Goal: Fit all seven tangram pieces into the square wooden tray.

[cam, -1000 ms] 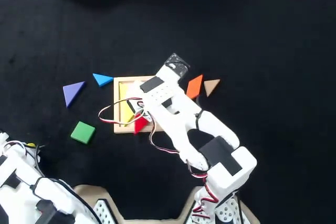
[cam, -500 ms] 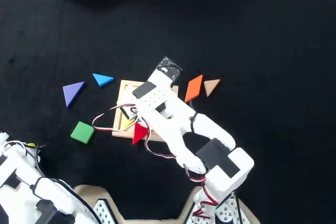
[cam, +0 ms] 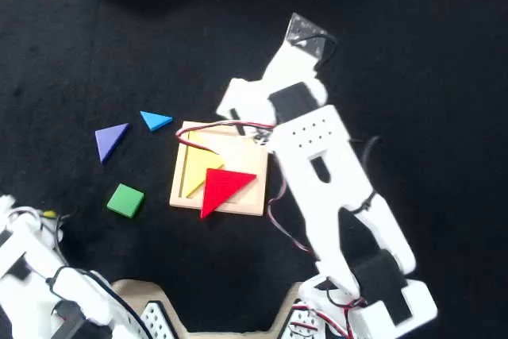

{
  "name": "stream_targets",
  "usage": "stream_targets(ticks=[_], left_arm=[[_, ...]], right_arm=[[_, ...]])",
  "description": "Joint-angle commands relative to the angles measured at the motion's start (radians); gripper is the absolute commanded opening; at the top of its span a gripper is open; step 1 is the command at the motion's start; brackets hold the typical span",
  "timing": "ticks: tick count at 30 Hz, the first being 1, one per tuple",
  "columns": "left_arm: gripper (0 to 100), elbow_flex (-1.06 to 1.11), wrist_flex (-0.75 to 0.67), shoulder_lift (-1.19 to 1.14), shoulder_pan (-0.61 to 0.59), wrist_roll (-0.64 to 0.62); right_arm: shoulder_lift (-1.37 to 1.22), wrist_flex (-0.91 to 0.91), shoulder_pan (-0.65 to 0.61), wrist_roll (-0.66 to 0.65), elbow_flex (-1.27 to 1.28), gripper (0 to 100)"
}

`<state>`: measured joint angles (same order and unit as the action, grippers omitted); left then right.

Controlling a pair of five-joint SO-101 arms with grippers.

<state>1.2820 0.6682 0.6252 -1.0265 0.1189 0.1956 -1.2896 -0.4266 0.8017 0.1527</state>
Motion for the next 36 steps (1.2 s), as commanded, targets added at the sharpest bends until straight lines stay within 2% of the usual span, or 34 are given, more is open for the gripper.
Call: stream_targets(ticks=[1, 5, 8, 9, 14, 18, 21, 26, 32, 36], left_arm=[[25, -0.240, 0.253, 0.011, 0.206, -0.009], [25, -0.461, 0.569, 0.009, 0.542, 0.094], [25, -0.608, 0.746, 0.008, 0.796, 0.141], [25, -0.650, 0.787, 0.008, 0.865, 0.143], [25, -0.785, 0.908, 0.008, 1.144, 0.141], [18, -0.740, 0.882, 0.008, 1.362, 0.080], [11, -0.664, 0.796, 0.008, 1.465, 0.021], [11, -0.509, 0.606, 0.008, 1.495, -0.037], [11, -0.441, 0.534, 0.008, 1.616, -0.110], [11, -0.371, 0.423, 0.006, 1.659, -0.157]], right_arm=[[0.053, -0.009, 0.075, -0.278, -0.010, 4.7], [0.053, -0.006, 0.117, -0.457, 0.082, 2.4], [0.054, 0.075, 0.130, -0.713, 0.166, 2.1], [0.054, 0.110, 0.143, -0.758, 0.196, 1.8], [0.054, 0.275, 0.296, -0.799, 0.306, 1.8], [0.041, 0.393, 0.446, -0.804, 0.387, 1.8], [-0.025, 0.445, 0.491, -0.799, 0.401, 1.8], [-0.203, 0.465, 0.488, -0.806, 0.326, 1.8], [-0.349, 0.466, 0.488, -0.807, 0.214, 1.7], [-0.390, 0.466, 0.491, -0.807, 0.193, 1.7]])
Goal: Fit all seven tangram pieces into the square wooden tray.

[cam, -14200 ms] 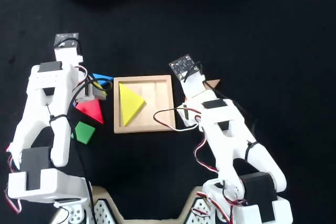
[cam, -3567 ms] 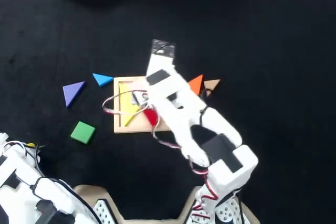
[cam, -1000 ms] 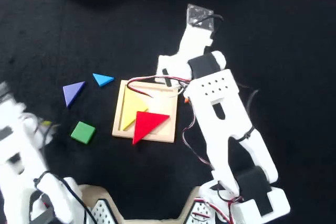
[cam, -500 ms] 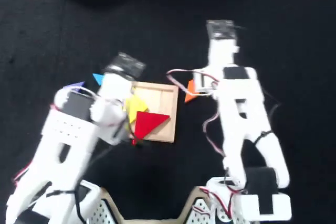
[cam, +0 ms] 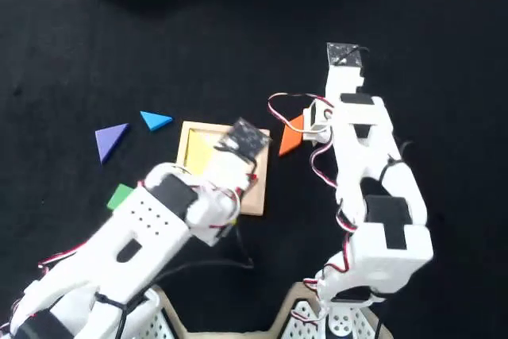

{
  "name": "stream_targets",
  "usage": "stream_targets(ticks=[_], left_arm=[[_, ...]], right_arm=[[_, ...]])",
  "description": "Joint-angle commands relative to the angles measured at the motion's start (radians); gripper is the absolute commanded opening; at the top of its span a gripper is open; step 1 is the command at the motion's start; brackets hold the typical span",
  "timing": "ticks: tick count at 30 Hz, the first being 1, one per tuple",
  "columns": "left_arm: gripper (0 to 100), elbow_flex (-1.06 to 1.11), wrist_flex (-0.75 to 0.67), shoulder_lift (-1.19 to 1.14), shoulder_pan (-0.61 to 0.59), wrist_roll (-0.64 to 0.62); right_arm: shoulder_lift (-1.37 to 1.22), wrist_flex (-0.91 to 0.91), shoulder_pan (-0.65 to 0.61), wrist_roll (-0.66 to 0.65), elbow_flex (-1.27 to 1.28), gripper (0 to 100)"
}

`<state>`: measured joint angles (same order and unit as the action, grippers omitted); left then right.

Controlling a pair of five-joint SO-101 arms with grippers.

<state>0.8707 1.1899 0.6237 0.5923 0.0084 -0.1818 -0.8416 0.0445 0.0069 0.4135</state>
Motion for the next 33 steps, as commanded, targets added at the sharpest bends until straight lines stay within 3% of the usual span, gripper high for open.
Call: stream_targets(ticks=[1, 6, 13, 18, 24, 33], left_arm=[[11, 0.068, -0.137, 0.008, 0.039, -0.060], [11, 0.151, -0.232, 0.008, 0.036, -0.071], [11, 0.168, -0.242, 0.006, -0.088, -0.048], [11, 0.151, -0.244, -0.057, -0.041, -0.035], [11, 0.127, -0.341, -0.219, -0.038, -0.035], [11, 0.051, -0.305, -0.311, -0.056, -0.029]], right_arm=[[-0.015, 0.018, 0.021, -0.012, -0.068, 1.7], [-0.021, 0.020, 0.025, -0.012, -0.065, 1.7], [-0.024, 0.018, 0.017, -0.012, -0.064, 1.7], [-0.024, 0.015, 0.018, -0.012, -0.062, 1.7], [-0.024, 0.015, 0.018, -0.012, -0.062, 1.7], [-0.024, 0.020, 0.017, -0.012, -0.053, 1.7]])
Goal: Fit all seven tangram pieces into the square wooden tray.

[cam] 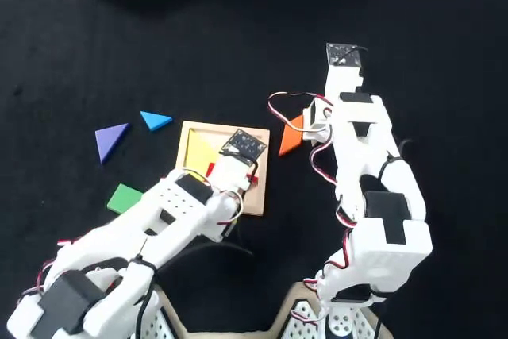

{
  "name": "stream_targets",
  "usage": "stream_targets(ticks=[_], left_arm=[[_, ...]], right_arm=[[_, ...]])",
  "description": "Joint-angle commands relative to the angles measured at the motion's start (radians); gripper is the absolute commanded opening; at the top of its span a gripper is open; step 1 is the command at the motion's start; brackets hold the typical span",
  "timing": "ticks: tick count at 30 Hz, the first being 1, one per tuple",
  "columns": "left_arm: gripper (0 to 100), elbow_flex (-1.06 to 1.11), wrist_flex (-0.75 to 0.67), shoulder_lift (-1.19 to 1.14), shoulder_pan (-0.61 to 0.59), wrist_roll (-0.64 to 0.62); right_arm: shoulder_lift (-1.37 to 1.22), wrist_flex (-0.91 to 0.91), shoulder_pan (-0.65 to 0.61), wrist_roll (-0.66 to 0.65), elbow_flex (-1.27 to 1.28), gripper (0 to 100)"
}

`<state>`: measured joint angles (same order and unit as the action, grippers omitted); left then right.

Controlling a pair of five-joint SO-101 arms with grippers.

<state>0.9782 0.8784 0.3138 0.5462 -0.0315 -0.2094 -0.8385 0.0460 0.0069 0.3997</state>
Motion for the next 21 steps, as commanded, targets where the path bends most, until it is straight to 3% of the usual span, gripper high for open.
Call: stream_targets(ticks=[1, 14, 21], left_arm=[[11, -0.056, 0.006, -0.008, -0.021, 0.011], [11, -0.113, 0.015, -0.003, -0.265, 0.193], [11, -0.203, 0.140, -0.002, -0.231, 0.189]], right_arm=[[0.004, 0.017, 0.015, -0.012, -0.038, 1.7], [0.004, 0.017, 0.015, -0.012, -0.033, 1.7], [0.007, 0.017, 0.015, -0.012, -0.033, 1.7]])
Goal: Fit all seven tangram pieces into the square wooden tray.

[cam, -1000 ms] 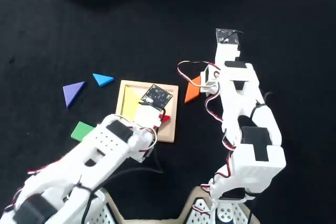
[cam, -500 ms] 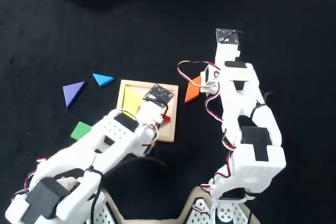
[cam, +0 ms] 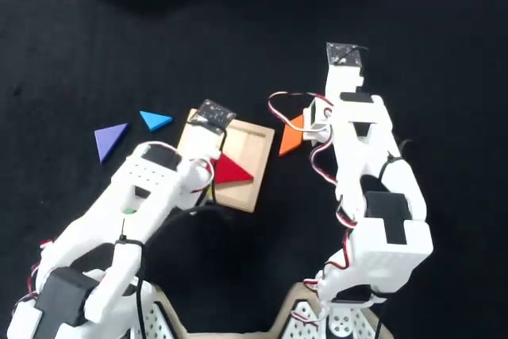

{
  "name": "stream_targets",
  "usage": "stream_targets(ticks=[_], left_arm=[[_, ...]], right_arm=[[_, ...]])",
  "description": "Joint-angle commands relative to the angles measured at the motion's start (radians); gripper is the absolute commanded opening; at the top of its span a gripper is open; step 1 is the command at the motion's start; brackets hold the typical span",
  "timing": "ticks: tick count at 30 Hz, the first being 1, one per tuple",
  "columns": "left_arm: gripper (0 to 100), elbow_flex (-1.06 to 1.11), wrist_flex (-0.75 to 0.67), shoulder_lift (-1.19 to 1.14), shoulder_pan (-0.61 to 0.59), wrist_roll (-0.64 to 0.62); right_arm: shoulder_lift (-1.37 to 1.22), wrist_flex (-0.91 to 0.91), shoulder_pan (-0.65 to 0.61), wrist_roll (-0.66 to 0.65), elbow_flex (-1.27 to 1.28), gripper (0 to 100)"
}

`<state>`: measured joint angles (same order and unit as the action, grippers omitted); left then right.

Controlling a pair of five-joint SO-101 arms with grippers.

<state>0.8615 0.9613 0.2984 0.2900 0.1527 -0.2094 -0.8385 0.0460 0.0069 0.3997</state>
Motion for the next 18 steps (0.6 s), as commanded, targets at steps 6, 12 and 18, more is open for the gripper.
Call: stream_targets(ticks=[6, 12, 18], left_arm=[[11, -0.081, -0.023, 0.002, 0.022, 0.008], [11, -0.179, -0.021, 0.014, -0.139, -0.009], [11, -0.268, 0.032, 0.012, -0.369, -0.278]], right_arm=[[0.012, 0.011, 0.015, -0.014, -0.033, 1.7], [0.101, -0.015, -0.058, -0.155, -0.027, 1.1], [0.177, -0.018, -0.221, -0.189, -0.027, 1.1]])
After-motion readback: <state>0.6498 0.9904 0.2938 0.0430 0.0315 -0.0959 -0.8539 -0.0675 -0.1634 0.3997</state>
